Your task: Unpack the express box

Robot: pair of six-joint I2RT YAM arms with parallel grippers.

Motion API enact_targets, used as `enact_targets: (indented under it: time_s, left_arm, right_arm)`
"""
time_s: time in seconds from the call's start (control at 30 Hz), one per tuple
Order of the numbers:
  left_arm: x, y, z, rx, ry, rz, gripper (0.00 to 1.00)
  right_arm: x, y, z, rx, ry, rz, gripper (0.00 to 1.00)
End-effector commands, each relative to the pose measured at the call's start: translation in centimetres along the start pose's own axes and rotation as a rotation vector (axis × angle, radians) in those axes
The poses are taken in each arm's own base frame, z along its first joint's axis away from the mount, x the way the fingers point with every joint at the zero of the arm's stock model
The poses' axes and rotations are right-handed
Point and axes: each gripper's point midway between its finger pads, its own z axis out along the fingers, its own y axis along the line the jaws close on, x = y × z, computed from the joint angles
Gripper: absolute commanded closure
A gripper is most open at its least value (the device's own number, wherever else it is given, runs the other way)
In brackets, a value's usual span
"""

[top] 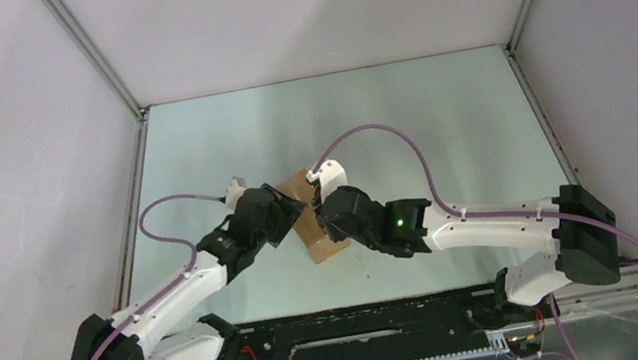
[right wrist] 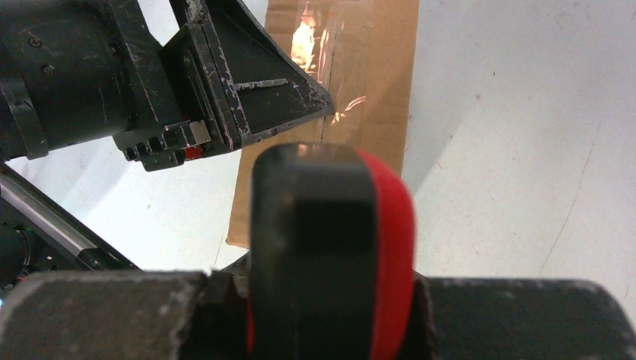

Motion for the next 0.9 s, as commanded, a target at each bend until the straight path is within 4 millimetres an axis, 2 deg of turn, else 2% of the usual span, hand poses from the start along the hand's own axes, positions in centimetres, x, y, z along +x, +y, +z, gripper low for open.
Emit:
enact_targets:
  time_s: [0.0, 0.17, 0.3, 0.53, 0.7, 0.87]
  left_arm:
    - [-0.3, 1.9, -0.6, -0.131, -0.036, -0.046, 0.64]
    - [-1.5, 2.5, -1.0, -0.179, -0.105, -0.090, 0.81]
    - [-1.9, 2.9, -1.1, -0.202, -0.134, -0.124, 0.89]
    - [-2.4, 2.9, -1.2, -0.207, -0.165, -0.156, 0.92]
    - [-2.5, 3.0, -1.1, -0.214, -0.173, -0.165, 0.93]
    - [-2.8, 3.4, -1.4, -0.220, -0.196, -0.182, 0.94]
  right_arm:
    - [3.3, -0.7, -0.7, 0.023, 0.115, -0.081, 1.00]
    - [3.1, -0.3, -1.4, 0.023, 0.110, -0.086, 1.00]
    - [2.8, -0.2, -1.9, 0.024, 0.099, -0.084, 1.00]
    - [1.6, -0.2, -3.3, 0.036, 0.074, -0.090, 1.00]
    - [2.6, 0.2, -3.5, 0.040, 0.098, -0.091, 1.00]
    - [4.5, 0.8, -3.2, 0.047, 0.150, -0.081, 1.00]
